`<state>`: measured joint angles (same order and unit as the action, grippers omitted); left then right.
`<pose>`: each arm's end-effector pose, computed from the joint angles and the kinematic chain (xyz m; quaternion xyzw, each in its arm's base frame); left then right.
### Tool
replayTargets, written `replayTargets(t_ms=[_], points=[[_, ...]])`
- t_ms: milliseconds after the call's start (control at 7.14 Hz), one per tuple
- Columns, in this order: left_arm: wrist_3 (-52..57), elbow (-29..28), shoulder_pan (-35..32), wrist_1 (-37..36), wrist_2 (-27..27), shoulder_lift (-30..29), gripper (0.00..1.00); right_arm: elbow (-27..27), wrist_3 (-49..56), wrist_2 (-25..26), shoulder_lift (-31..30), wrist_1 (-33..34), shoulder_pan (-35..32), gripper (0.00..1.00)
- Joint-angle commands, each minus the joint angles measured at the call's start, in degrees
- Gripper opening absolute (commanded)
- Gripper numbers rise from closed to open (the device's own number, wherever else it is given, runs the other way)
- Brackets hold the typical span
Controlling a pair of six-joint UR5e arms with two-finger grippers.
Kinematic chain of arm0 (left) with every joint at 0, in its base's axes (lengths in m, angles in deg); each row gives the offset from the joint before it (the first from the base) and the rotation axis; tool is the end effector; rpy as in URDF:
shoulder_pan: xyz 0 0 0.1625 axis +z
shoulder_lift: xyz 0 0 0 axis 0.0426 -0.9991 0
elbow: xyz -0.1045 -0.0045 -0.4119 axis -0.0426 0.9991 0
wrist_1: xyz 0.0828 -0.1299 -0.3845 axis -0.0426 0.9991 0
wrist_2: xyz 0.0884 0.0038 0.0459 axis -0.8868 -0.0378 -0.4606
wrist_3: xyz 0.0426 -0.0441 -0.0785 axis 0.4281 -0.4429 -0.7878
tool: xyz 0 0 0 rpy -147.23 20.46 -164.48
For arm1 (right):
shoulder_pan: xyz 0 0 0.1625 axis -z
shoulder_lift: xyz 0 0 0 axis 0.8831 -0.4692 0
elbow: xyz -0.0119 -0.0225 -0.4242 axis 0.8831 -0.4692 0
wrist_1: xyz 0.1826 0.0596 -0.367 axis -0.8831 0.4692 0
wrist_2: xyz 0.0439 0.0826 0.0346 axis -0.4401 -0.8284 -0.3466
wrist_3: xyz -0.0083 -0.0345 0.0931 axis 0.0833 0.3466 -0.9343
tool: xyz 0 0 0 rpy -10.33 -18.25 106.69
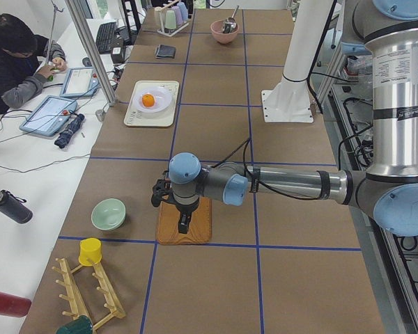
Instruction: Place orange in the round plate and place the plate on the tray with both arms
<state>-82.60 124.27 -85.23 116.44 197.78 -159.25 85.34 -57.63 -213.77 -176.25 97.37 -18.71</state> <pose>-0.0049 -0.4605 0.6168 0.0547 0.3914 0.0483 0.9173 -0.0083 -0.4903 0.5101 0.0426 -0.3427 -0.0311 0.9380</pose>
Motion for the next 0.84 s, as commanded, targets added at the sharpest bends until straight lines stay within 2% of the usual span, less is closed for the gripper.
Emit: replayTargets(t_ms=[0,140,700], points=[[0.00,-0.05,0.09,0.09,0.05,0.00,0.99,-1.31,1.89,-2.00,-10.83,-4.11,-5.04,1.00],[0.00,0.04,0.00,0.09,0.05,0.00,0.99,-2.02,1.89,0.70,-11.91,-4.66,-5.49,1.00],[0.00,0.47,0.00,0.53,0.14,1.39,0.99,-2.91,1.81,0.56,-13.06,-4.67,-5.49,1.00]])
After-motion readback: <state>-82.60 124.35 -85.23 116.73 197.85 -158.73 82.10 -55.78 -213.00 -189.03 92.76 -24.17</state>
